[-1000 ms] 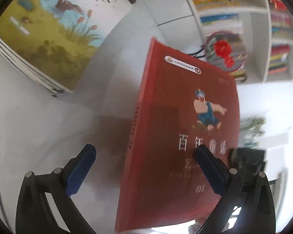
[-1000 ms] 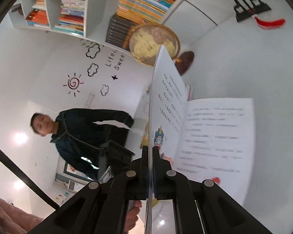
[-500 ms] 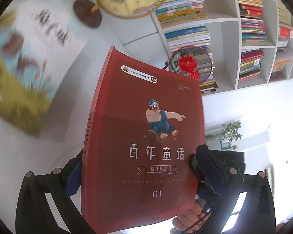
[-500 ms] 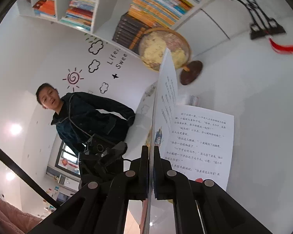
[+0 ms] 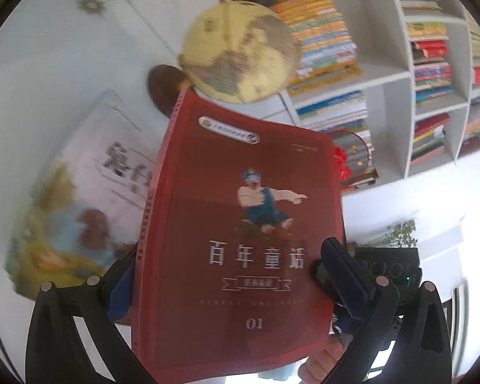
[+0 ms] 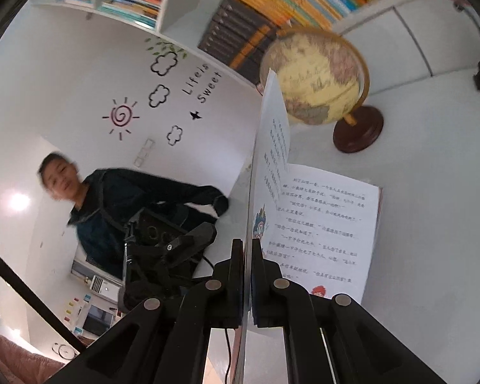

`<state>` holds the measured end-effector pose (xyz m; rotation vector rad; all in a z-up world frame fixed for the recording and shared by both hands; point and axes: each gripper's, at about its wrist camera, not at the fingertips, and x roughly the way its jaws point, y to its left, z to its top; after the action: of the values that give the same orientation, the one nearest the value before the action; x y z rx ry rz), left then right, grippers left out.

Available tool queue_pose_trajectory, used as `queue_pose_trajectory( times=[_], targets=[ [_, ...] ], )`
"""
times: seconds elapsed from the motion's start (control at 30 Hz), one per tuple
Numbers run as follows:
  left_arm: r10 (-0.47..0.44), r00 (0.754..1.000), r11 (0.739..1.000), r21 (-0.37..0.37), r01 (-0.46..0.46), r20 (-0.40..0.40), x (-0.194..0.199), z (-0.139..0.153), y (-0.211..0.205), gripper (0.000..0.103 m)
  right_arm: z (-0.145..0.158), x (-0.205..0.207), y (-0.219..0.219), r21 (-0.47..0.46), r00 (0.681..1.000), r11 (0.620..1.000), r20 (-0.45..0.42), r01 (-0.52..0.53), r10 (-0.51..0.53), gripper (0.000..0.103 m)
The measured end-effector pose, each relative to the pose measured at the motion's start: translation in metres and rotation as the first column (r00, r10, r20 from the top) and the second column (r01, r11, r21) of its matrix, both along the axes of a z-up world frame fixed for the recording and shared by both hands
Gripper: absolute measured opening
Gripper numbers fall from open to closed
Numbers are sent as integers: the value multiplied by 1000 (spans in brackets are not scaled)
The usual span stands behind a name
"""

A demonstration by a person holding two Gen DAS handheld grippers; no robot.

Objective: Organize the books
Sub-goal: 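Carry the red book over the stack by the globe, then lower the red book onto the stack and open both tools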

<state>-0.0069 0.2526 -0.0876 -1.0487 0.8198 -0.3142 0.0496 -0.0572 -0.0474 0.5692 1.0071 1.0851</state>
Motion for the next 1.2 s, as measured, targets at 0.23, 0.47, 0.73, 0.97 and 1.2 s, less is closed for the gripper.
queue_pose_trajectory(
  times=[0.23,0.47,0.73,0.97,1.2],
  targets=[
    [-11,997,1000,-11,10,-72,20,-34,42,102,-39,18,54,-80,996,996,-75,42,-48,4],
    [-63,986,996,59,73,-157,32,-57,38,102,-84,23,69,-231,980,969,-154,87,-125,4],
    [-113,976,968,201,150,-185,42,-48,21,102,-97,22,65,-321,963,935,-162,153,-214,6],
    [-97,975,965,221,141,-198,36,-47,26,102,-100,24,68,-372,958,915,-169,157,-233,7],
    [-53,970,936,326,131,-236,29,-40,32,102,-103,19,77,-395,956,905,-170,158,-241,10]
  ],
)
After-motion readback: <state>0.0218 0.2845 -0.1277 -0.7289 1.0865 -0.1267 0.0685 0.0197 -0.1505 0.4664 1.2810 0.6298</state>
